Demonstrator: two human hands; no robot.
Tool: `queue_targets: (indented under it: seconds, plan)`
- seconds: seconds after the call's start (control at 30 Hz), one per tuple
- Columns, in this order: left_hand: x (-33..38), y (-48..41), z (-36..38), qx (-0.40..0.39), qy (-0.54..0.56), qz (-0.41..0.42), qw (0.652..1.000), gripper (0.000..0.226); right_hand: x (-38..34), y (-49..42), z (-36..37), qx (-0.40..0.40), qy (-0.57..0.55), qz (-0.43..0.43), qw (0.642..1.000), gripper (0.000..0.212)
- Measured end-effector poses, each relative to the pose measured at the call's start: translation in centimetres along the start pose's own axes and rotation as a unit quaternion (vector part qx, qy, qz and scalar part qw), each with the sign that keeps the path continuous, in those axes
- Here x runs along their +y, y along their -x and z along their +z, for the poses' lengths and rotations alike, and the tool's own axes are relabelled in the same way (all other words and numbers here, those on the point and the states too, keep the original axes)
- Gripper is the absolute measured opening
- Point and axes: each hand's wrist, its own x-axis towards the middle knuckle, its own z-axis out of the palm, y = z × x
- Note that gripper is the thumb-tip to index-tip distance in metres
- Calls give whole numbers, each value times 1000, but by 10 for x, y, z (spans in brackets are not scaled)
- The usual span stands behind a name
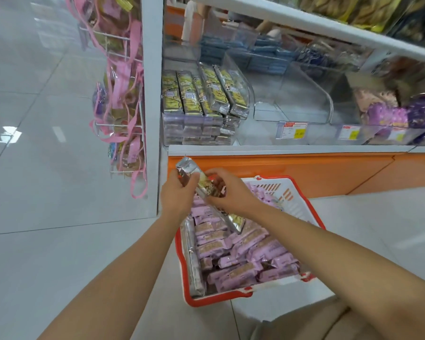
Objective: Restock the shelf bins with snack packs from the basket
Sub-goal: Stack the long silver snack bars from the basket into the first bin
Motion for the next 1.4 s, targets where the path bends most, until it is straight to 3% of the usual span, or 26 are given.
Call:
queue_targets:
  seconds: [0.1, 0.3, 0.47, 0.53, 0.63, 0.73, 0.87, 1.03, 1.17, 1.4]
  plan:
    - [16, -2, -7, 50, 36, 22, 998, 19, -12, 0, -21, -60, 31, -7, 998, 75]
    - [35, -2, -23, 104, 60, 60, 991, 19, -35, 2, -48, -97, 83, -22, 992, 57]
    - [48, -12, -37, 122, 96, 106, 982, 42, -57, -1, -76, -76, 54, -68, 993, 45]
    - [52, -16, -46, 150, 40, 166, 974, 35, -65, -4, -89, -57, 28, -74, 995, 44]
    - [49, -24, -56, 178, -126, 292, 931, 27, -79, -19, -108, 12, 47, -77, 996, 42]
    - [48, -36, -58, 123, -279, 357, 883, 54, -94, -43, -121, 88, 54, -43, 994, 36]
    - [51, -46, -57, 54, -410, 344, 843, 78, -112, -75, -127, 146, 100, 3, 984, 29]
    - [44, -52, -59, 40, -455, 334, 824, 86, -127, -108, -126, 160, 140, 40, 976, 31]
    - [39, -55, -58, 60, -433, 356, 826, 85, -136, -132, -119, 166, 161, 59, 971, 25]
    - [32, -61, -60, 84, -409, 402, 815, 87, -145, -167, -99, 175, 208, 73, 960, 33]
